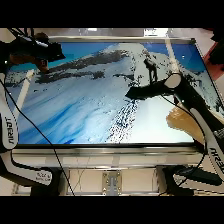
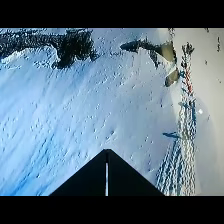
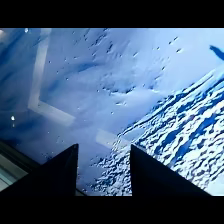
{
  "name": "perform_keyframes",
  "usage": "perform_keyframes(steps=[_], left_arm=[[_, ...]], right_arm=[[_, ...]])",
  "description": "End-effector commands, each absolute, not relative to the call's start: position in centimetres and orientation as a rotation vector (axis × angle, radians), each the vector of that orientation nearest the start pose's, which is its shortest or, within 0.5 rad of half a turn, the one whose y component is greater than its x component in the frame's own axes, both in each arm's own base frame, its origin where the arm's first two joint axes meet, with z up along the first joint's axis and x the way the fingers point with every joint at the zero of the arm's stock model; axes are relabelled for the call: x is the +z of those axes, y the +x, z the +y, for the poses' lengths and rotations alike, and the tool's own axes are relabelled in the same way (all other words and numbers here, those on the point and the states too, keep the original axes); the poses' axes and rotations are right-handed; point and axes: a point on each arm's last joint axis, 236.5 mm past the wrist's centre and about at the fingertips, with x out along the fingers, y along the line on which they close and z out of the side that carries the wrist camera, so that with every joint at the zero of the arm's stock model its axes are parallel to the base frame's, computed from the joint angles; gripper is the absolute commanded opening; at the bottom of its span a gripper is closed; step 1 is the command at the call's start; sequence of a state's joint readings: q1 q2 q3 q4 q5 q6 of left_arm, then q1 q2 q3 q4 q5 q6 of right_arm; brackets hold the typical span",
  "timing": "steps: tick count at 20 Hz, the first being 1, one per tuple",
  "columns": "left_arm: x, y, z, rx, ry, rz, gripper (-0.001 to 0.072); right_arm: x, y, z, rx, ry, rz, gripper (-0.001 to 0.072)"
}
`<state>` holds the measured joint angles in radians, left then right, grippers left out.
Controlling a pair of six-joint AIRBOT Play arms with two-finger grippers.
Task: Fold the shirts.
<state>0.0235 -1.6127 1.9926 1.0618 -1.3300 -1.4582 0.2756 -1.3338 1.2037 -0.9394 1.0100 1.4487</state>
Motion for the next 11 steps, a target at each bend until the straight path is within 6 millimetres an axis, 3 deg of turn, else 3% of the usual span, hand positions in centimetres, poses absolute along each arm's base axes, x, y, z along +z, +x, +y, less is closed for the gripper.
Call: perform_keyframes(steps=[1, 11], left_arm=[[18.78, 51.04, -9.98, -0.427, -0.254, 0.901, 0.0011], [18.78, 51.04, -9.98, -0.427, -0.254, 0.901, 0.0011]], right_arm=[[3.07, 35.24, 26.13, 0.533, 0.453, 1.291, 0.0365], [3.11, 34.78, 26.85, 0.550, 0.444, 1.294, 0.0366]])
